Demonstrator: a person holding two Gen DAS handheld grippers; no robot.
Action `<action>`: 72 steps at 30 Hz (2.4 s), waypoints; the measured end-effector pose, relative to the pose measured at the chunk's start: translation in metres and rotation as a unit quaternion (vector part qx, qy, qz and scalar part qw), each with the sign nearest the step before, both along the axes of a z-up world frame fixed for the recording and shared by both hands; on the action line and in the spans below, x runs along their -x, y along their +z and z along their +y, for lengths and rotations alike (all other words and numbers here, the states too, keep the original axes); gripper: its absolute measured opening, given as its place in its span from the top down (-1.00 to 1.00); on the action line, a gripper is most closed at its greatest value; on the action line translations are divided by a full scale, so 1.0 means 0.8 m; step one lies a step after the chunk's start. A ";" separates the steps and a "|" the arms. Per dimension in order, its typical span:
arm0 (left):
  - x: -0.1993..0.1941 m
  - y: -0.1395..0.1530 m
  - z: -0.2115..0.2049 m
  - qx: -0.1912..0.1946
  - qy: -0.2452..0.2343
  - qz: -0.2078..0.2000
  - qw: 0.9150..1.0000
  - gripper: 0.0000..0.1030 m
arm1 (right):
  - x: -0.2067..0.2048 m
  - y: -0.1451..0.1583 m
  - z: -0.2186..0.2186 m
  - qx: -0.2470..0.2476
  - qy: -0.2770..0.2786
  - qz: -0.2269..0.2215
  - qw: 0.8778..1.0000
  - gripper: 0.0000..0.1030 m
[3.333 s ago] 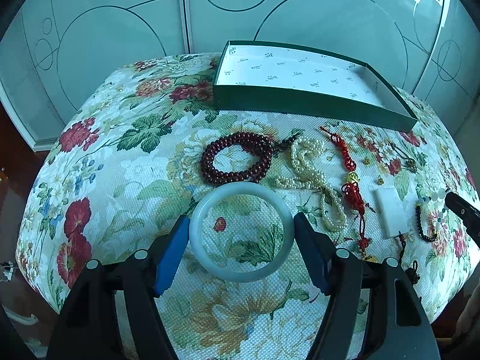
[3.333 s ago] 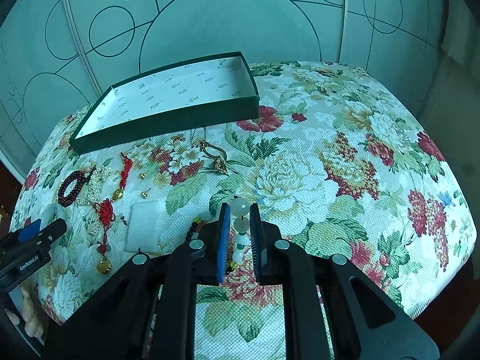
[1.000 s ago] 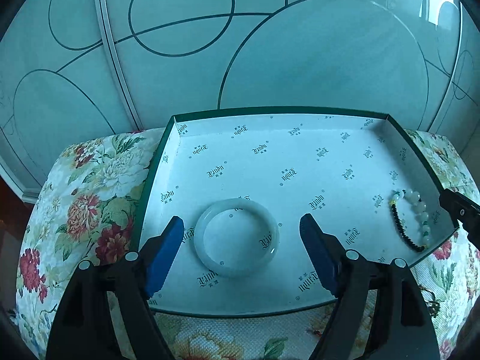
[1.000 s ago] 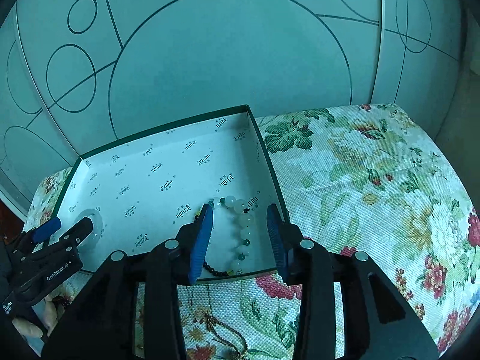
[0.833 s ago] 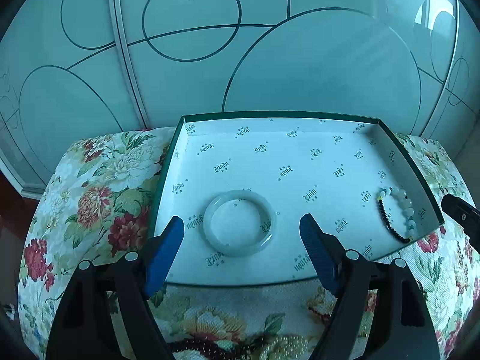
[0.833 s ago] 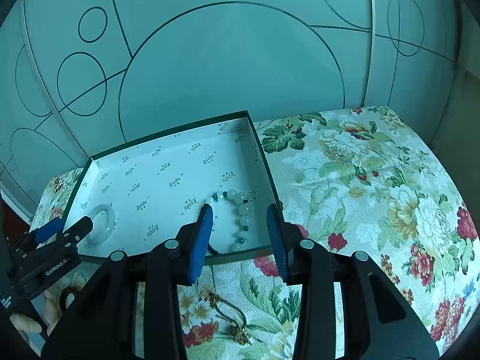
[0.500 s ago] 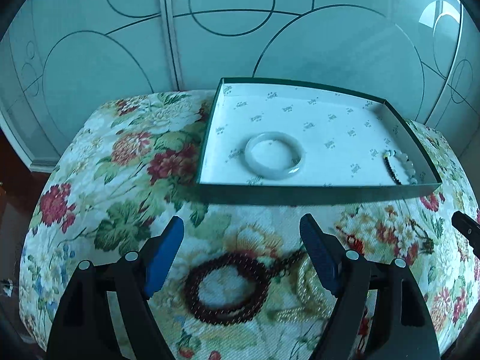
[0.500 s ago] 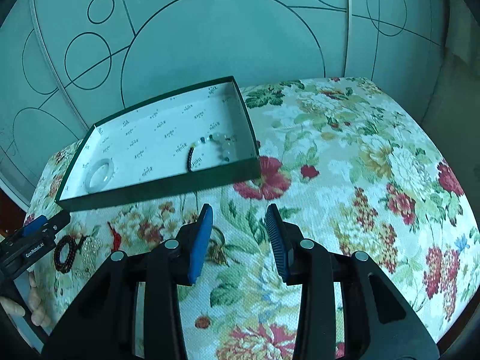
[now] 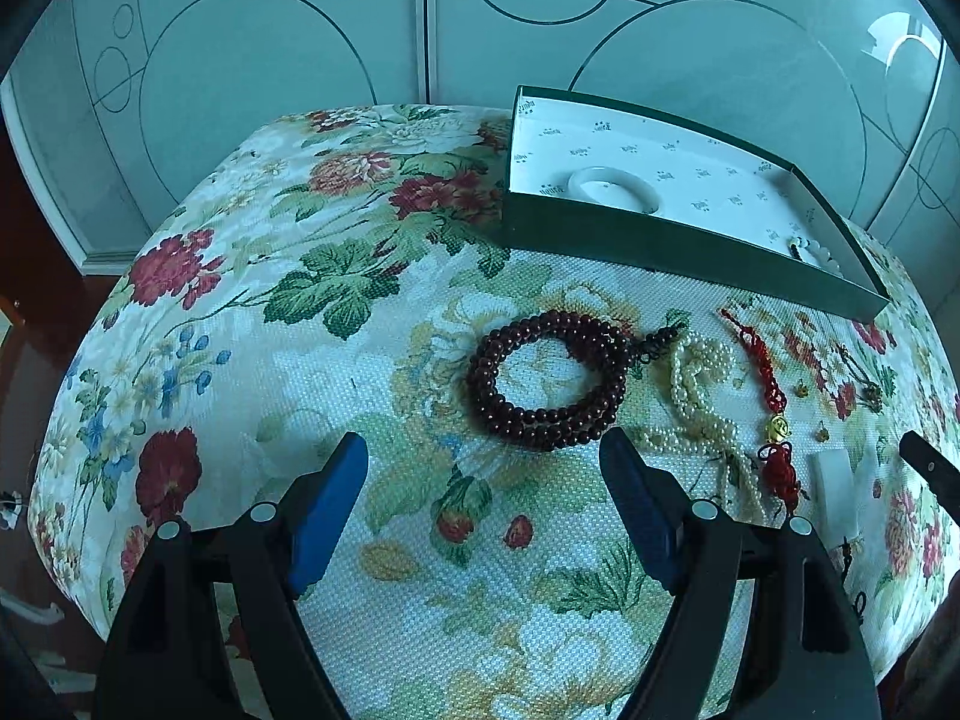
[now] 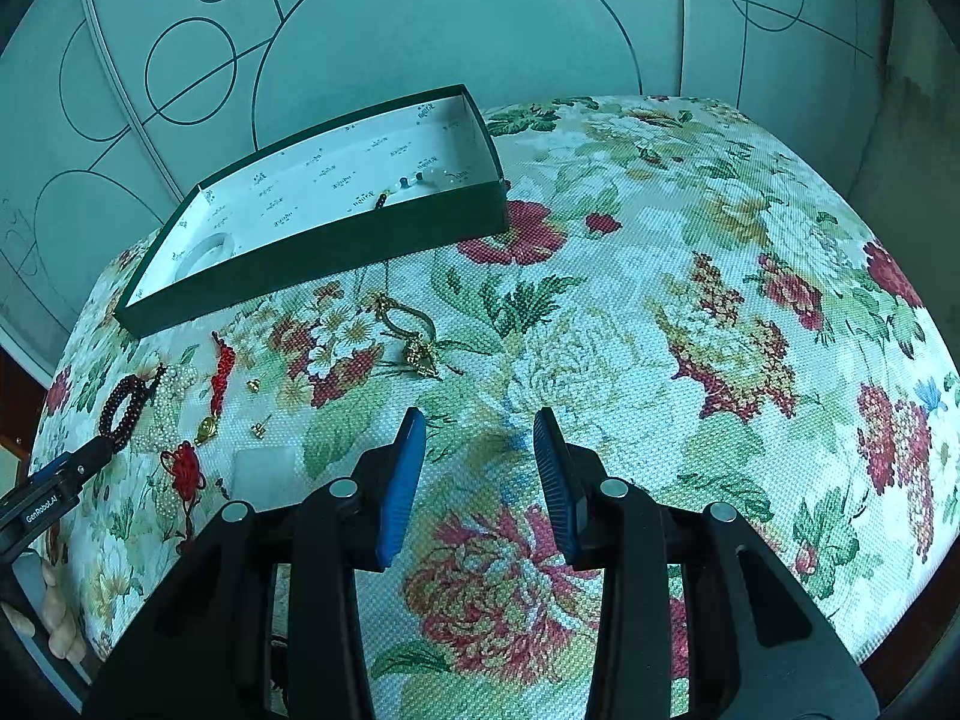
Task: Organize jewelry
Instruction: 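Grasp the dark red bead strand with the left tool while the right tool moves toward the gold pendant, then grasp the gold pendant with the right tool while the left tool lifts the bead strand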
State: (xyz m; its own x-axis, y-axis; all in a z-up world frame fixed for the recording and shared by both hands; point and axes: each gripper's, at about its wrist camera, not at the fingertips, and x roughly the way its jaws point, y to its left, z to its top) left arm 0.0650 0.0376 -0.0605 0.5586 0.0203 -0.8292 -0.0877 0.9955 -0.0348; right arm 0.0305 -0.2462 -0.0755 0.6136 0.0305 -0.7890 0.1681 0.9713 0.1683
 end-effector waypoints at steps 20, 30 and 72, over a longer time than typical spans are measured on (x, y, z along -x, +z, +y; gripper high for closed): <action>-0.043 -0.012 -0.013 -0.004 -0.053 -0.009 0.999 -0.58 | -0.007 -0.003 0.010 0.006 0.010 0.005 1.000 0.28; -0.046 -0.013 -0.015 -0.030 -0.051 -0.027 0.998 -0.12 | -0.009 -0.004 0.007 0.000 0.006 0.004 1.000 0.28; -0.041 -0.009 0.010 -0.019 -0.033 -0.032 0.999 0.78 | -0.053 -0.008 0.038 0.047 0.030 -0.010 0.998 0.78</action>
